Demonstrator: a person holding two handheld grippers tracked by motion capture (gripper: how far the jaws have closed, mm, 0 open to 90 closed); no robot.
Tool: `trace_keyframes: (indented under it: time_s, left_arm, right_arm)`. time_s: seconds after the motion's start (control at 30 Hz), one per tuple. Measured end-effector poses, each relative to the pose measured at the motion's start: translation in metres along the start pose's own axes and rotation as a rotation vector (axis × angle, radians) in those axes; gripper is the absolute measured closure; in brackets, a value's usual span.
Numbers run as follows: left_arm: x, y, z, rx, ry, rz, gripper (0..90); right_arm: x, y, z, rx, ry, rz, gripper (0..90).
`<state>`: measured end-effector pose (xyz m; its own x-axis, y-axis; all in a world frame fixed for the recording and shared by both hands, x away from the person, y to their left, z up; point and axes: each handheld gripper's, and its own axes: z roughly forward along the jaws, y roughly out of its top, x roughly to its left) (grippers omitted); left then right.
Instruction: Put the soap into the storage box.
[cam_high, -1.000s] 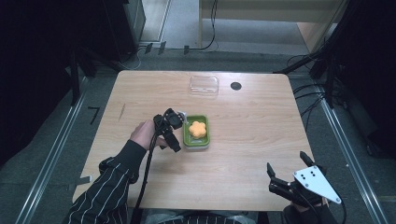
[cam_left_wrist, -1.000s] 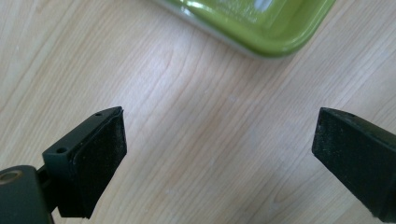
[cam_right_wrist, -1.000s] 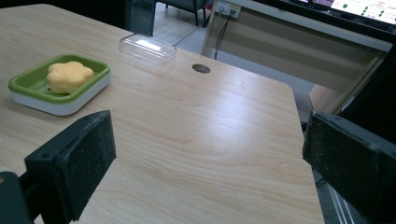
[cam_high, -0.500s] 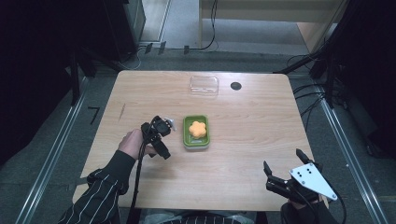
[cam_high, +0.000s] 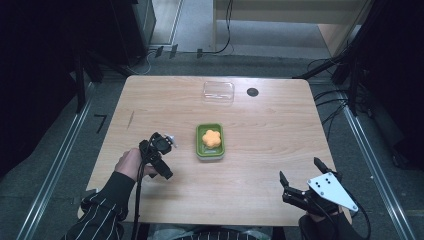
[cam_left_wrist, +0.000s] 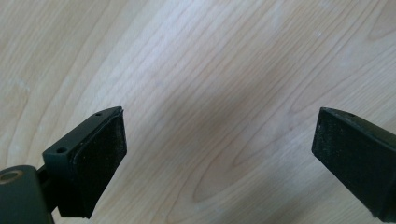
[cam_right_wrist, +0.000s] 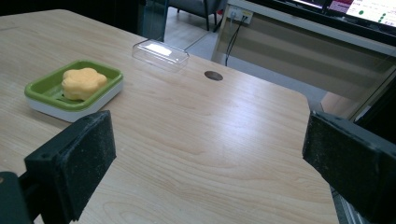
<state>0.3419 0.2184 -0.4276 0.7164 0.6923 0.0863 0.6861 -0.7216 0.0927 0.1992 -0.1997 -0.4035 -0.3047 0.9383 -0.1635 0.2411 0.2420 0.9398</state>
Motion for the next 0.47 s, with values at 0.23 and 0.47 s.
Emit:
trace_keyframes:
  time_s: [0.23,0.47]
  left_arm:
    - [-0.001,-0.017,0.006,0.029,-0.006,-0.018,2.7]
    - [-0.002,-0.016,0.008,0.022,-0.01,-0.025,2.1]
  right_arm:
    - [0.001,0.001,0.001,-0.002,0.004,0.002,3.1]
    - [0.0,0.001,0.002,-0.005,0.01,-0.003,3.1]
